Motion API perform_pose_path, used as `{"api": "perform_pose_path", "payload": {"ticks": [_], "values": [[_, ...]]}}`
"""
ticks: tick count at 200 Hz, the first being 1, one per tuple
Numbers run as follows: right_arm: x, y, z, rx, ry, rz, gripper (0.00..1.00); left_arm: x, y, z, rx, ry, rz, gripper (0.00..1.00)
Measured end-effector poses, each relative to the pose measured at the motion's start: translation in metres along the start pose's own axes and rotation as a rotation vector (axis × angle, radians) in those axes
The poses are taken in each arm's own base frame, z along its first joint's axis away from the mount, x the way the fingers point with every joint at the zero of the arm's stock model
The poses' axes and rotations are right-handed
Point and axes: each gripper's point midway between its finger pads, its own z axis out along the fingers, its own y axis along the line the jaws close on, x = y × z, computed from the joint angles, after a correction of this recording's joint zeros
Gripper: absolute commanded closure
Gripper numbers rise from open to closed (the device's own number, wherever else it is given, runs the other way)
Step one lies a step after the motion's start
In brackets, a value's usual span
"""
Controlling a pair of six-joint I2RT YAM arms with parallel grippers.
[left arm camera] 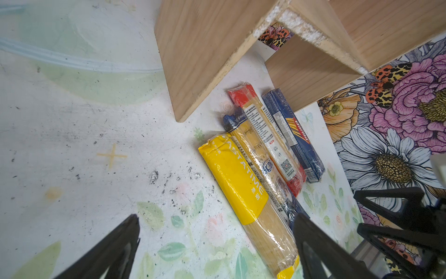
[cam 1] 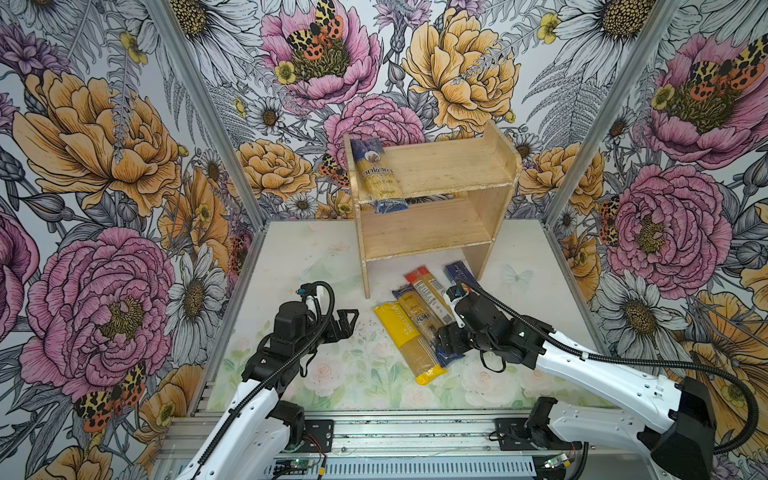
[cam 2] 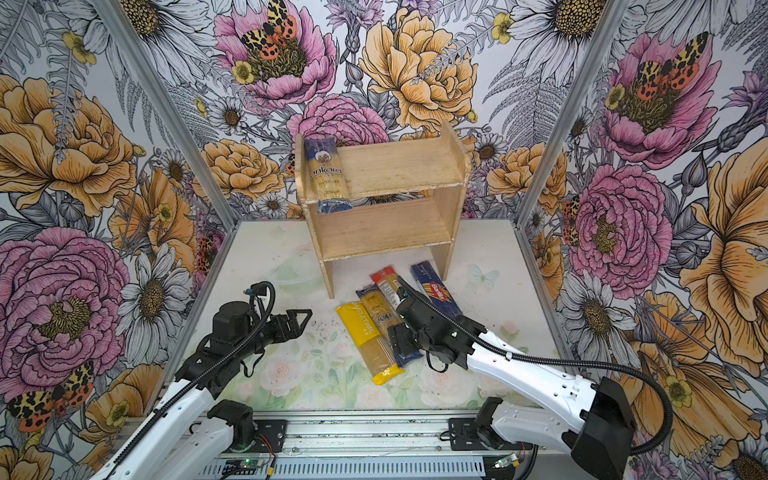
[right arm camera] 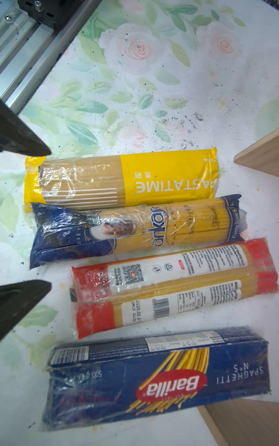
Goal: Place and organize the pasta boxes and bags onto the shelf
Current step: 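Move the right gripper back over the remaining spaghetti packages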
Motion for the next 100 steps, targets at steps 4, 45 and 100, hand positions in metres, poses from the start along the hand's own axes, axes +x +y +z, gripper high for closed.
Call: {"api": "perform_pose_path", "payload": {"ticks": [4,45,100], "values": [[0.002,-0.001,0.001,0.003,0.006,0.001,0.19,0.000,0.000,0.000,0.000,0.000,0.000,0.01],[0.018,-0.006,0.015,0.026,0.059,0.007,0.19,0.000,-0.001,0.000,0.002,0.001,0.002,0.01],[0.037,-0.010,0.030,0.027,0.098,0.006,0.19,0.001,-0.002,0.000,0.004,0.003,0.005,0.01]]}}
